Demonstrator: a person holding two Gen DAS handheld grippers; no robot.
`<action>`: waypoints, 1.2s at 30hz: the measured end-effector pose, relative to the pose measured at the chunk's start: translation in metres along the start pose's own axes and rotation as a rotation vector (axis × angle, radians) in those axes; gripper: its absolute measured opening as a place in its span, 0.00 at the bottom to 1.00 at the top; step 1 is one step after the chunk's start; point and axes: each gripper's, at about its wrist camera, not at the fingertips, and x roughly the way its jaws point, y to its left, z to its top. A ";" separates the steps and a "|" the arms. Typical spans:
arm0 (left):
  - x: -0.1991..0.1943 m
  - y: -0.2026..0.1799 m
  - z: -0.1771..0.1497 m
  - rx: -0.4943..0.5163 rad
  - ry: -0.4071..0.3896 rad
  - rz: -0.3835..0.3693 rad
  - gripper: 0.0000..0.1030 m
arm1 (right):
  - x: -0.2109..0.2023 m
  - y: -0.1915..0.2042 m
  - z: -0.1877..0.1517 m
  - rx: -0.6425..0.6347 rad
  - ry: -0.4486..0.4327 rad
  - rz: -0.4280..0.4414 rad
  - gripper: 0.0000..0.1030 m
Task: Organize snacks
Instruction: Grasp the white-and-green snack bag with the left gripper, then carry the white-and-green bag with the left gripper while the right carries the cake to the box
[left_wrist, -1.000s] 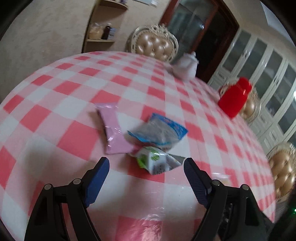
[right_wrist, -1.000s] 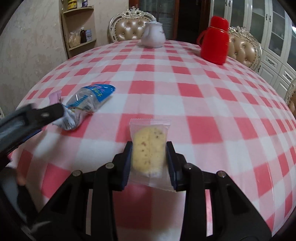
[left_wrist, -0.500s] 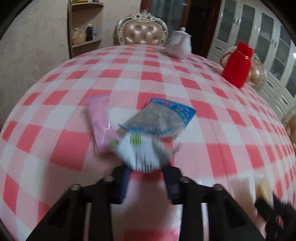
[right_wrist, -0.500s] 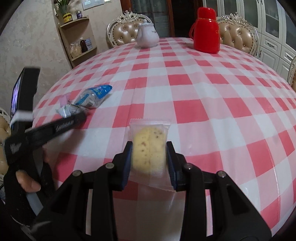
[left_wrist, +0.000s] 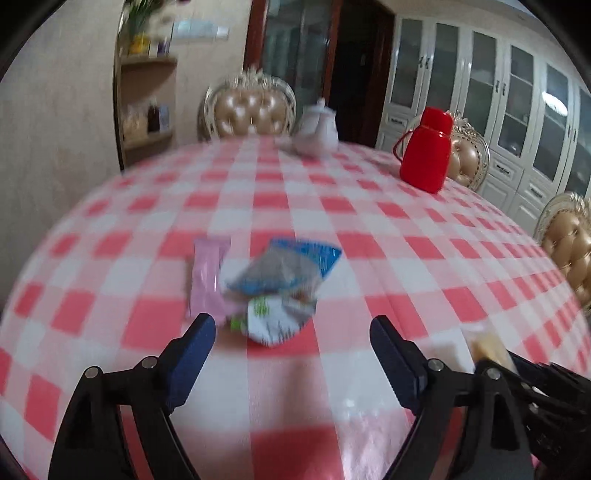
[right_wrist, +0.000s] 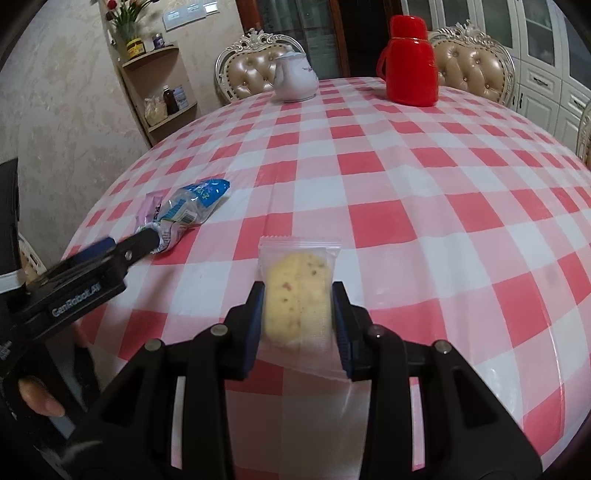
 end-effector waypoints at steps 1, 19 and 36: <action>0.004 -0.002 0.001 0.025 0.000 0.019 0.84 | 0.000 0.001 0.000 -0.002 0.002 0.002 0.38; 0.012 0.000 -0.004 0.014 0.075 -0.051 0.38 | -0.002 0.010 -0.002 -0.030 -0.002 0.020 0.38; -0.049 -0.032 -0.037 0.032 0.004 -0.018 0.39 | -0.034 -0.007 -0.030 0.068 -0.032 0.019 0.38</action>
